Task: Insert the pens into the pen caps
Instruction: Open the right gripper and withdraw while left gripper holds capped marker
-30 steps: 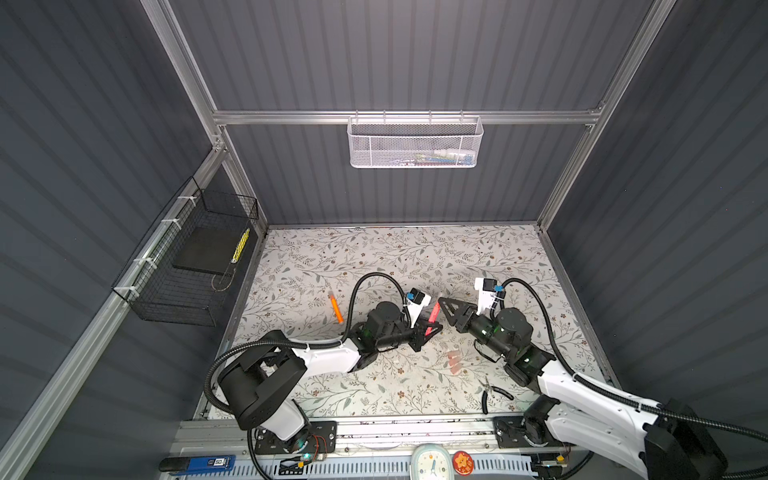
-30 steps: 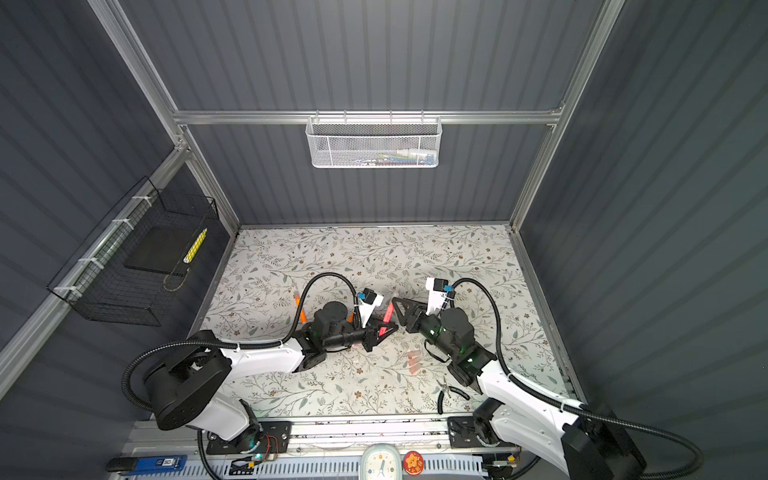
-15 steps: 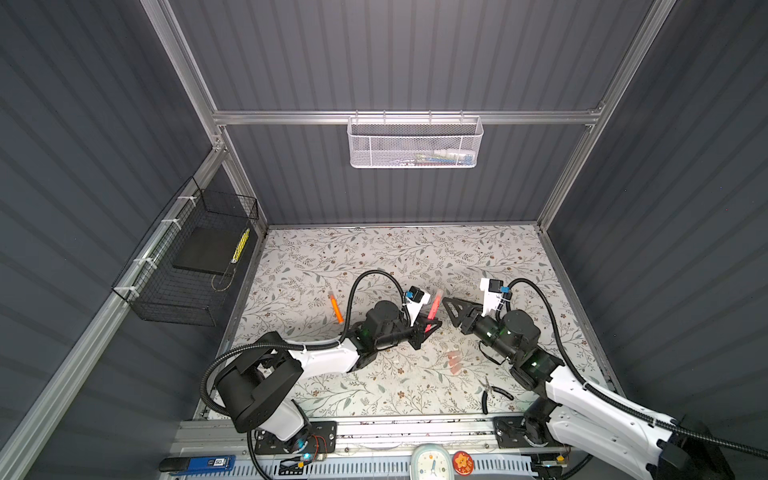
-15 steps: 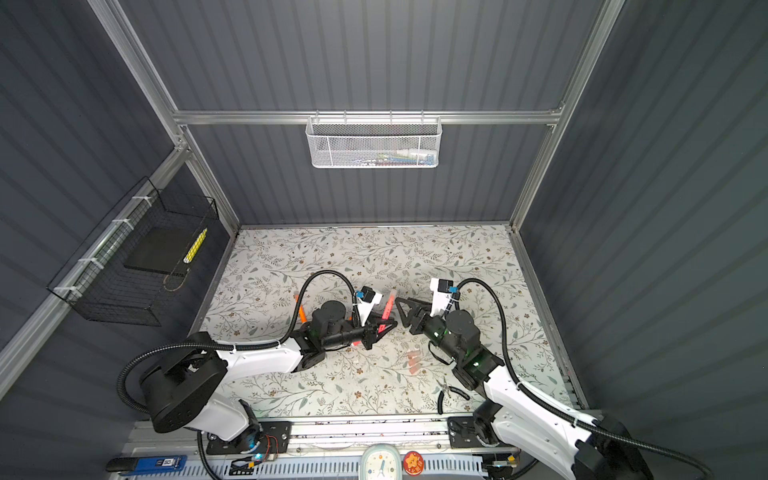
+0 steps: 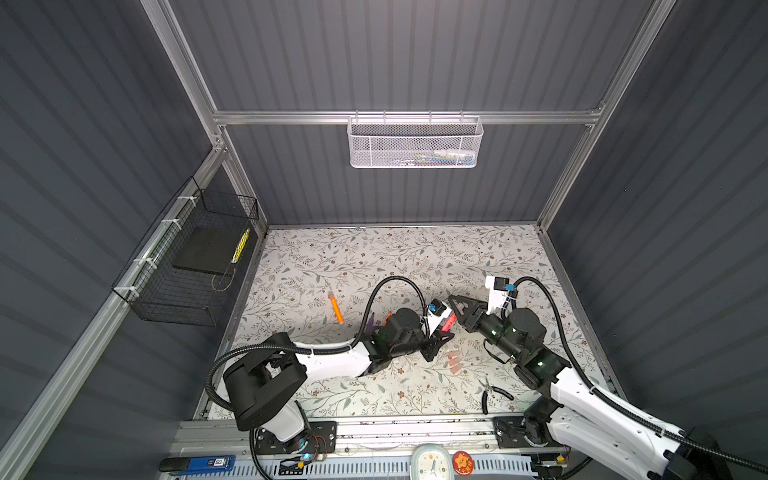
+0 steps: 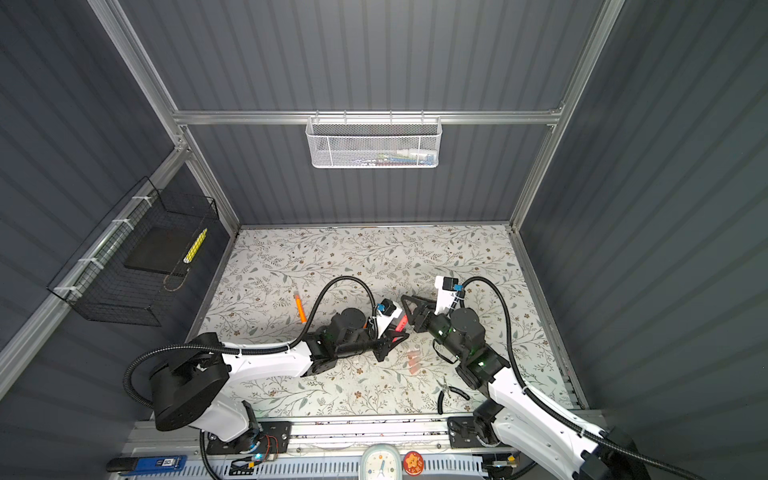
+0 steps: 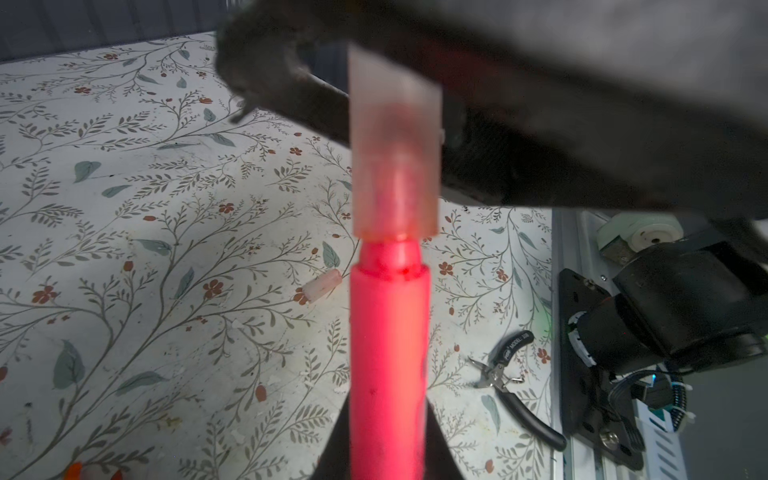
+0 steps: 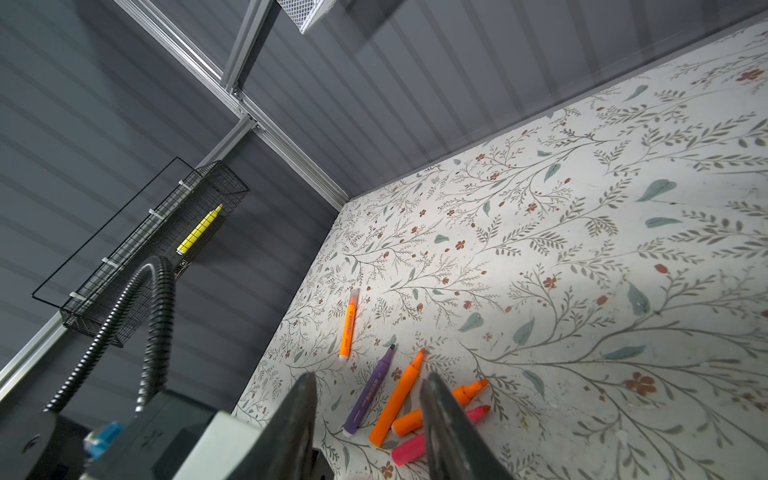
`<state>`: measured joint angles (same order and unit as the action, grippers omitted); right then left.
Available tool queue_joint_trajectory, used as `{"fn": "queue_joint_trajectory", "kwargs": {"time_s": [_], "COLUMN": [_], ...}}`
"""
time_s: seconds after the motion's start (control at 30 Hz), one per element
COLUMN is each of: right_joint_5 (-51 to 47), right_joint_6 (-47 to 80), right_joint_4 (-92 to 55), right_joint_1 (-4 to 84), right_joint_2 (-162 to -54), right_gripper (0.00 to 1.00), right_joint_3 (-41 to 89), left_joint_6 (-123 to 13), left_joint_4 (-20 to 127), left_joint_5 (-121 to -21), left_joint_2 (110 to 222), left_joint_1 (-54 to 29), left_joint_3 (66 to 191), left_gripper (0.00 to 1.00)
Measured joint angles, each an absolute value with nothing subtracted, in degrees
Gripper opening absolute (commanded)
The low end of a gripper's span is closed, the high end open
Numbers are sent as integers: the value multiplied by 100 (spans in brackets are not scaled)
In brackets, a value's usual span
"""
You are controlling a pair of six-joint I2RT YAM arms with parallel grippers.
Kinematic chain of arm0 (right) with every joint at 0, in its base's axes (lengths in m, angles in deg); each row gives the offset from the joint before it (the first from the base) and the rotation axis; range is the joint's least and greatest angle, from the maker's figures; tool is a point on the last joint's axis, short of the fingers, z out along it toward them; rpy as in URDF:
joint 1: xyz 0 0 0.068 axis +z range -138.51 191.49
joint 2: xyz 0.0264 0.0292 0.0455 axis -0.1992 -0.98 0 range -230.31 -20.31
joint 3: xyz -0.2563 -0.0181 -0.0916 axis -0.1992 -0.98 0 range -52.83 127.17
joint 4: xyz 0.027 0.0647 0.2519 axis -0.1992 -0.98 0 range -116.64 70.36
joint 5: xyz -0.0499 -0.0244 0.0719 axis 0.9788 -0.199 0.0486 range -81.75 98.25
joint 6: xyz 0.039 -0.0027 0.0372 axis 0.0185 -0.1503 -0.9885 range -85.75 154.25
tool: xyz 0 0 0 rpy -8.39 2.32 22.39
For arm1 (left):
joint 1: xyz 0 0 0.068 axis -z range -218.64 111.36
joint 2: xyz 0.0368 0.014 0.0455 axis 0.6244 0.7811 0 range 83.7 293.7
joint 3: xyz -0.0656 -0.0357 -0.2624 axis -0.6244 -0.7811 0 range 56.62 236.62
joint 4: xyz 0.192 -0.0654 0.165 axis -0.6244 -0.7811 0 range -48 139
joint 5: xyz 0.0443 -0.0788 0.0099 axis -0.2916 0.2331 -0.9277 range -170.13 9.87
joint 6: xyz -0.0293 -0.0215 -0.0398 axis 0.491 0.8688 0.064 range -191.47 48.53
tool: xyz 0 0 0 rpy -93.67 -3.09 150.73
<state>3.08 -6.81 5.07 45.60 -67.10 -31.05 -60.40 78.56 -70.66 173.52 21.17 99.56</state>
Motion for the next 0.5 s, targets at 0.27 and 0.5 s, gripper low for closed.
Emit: {"fn": "queue_joint_trajectory", "kwargs": {"time_s": [0.27,0.5], "right_joint_5": [291,164], "right_joint_6": [-664,-668], "right_joint_4": [466,448], "right_joint_1": [4540,4538], "right_joint_2": [-6585,-6891], "right_gripper": [40,36], "right_joint_3": [-3103,-2998], "left_joint_6": [-6084,-6084], "left_joint_4": [7716,7701], "left_joint_5": [-7254,-7269], "left_joint_2": [17363,17387], "left_joint_1": [2117,2117], "left_joint_3": [9974,9987], "left_gripper": [0,0]}}
